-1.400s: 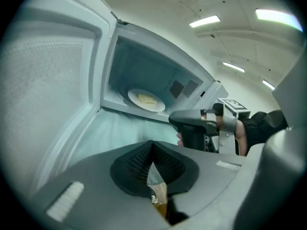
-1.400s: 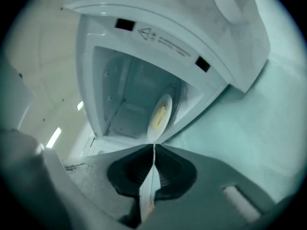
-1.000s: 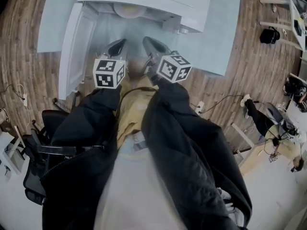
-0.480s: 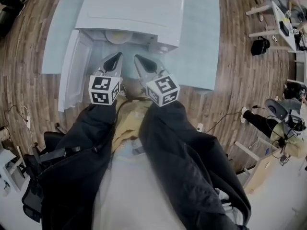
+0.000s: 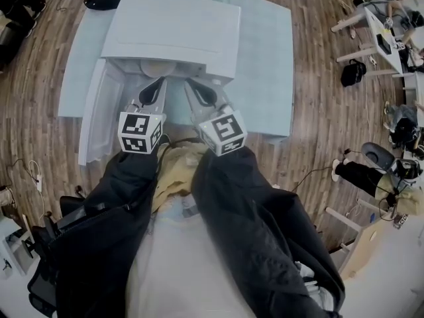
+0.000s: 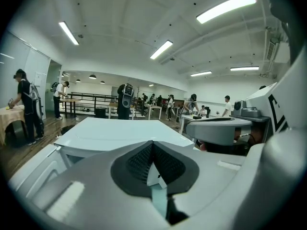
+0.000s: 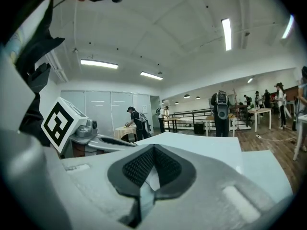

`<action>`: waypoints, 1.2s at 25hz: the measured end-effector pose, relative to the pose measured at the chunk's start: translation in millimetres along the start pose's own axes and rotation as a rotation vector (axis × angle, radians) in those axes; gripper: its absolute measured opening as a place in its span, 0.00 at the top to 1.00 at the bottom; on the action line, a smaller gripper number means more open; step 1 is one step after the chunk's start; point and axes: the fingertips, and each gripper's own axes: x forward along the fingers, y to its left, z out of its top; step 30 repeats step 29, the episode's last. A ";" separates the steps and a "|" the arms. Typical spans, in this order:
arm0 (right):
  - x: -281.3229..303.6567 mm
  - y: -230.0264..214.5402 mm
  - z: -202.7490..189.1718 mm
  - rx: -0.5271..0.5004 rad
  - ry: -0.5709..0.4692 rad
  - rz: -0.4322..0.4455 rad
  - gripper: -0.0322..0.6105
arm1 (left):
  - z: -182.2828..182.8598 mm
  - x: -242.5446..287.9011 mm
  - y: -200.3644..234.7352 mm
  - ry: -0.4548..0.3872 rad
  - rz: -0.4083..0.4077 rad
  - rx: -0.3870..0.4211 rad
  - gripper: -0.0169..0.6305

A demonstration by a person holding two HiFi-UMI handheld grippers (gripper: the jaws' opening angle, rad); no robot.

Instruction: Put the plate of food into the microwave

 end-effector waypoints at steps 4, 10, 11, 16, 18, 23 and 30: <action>0.5 3.4 7.9 -0.028 -0.004 -0.019 0.96 | 3.1 -4.0 1.9 -0.013 -0.001 0.010 0.98; -1.7 -5.5 17.3 -0.046 -0.019 -0.020 0.96 | 7.0 2.3 -5.5 -0.008 -0.002 0.028 0.98; -1.3 -7.2 18.2 -0.047 -0.020 -0.017 0.96 | 7.8 4.3 -5.9 -0.006 -0.001 0.029 0.98; -4.8 -12.8 20.6 -0.053 -0.025 -0.016 0.96 | 10.0 8.6 -10.3 -0.009 0.004 0.031 0.98; -5.0 -12.2 20.6 -0.054 -0.026 -0.020 0.96 | 9.7 7.7 -10.1 -0.010 0.001 0.032 0.98; -0.5 -2.1 22.2 -0.056 -0.023 -0.025 0.96 | 9.7 0.8 -2.3 -0.008 -0.006 0.025 0.98; -0.2 -9.5 22.3 -0.057 -0.018 -0.028 0.96 | 10.7 7.8 -2.5 0.001 -0.010 0.019 0.98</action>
